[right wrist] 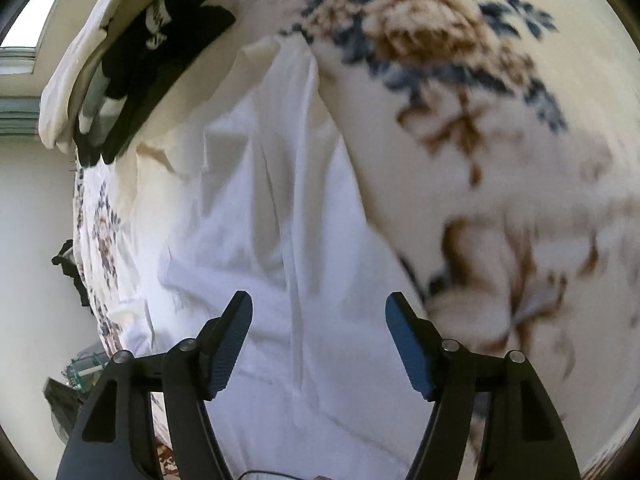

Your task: Fold small clothes

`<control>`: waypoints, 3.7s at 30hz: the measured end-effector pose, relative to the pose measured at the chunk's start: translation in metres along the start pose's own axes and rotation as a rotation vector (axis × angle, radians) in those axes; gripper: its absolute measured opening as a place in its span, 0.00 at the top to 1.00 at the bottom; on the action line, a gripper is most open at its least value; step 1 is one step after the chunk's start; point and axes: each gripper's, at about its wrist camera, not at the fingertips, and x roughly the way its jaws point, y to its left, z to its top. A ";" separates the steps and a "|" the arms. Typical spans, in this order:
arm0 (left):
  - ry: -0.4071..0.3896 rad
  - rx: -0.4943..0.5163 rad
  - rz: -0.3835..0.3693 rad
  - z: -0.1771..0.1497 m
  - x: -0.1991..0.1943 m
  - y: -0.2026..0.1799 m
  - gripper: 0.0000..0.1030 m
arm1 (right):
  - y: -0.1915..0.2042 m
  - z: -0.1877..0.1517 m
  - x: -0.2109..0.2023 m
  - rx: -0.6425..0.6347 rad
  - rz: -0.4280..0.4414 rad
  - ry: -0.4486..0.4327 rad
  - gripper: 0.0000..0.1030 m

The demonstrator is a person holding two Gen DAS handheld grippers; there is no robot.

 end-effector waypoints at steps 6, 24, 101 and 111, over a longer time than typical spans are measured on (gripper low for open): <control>-0.023 -0.268 -0.191 0.020 0.033 0.039 0.33 | -0.005 -0.027 0.015 0.056 -0.012 0.028 0.31; 0.130 0.863 0.037 -0.104 0.081 -0.175 0.93 | -0.009 -0.020 -0.010 0.108 -0.058 -0.023 0.31; -0.032 0.122 0.265 -0.435 -0.081 -0.105 0.99 | -0.052 0.118 -0.053 -0.436 0.047 0.244 0.49; -0.037 0.077 0.253 -0.408 -0.095 -0.078 0.99 | -0.001 0.168 0.041 -0.263 0.089 0.305 0.49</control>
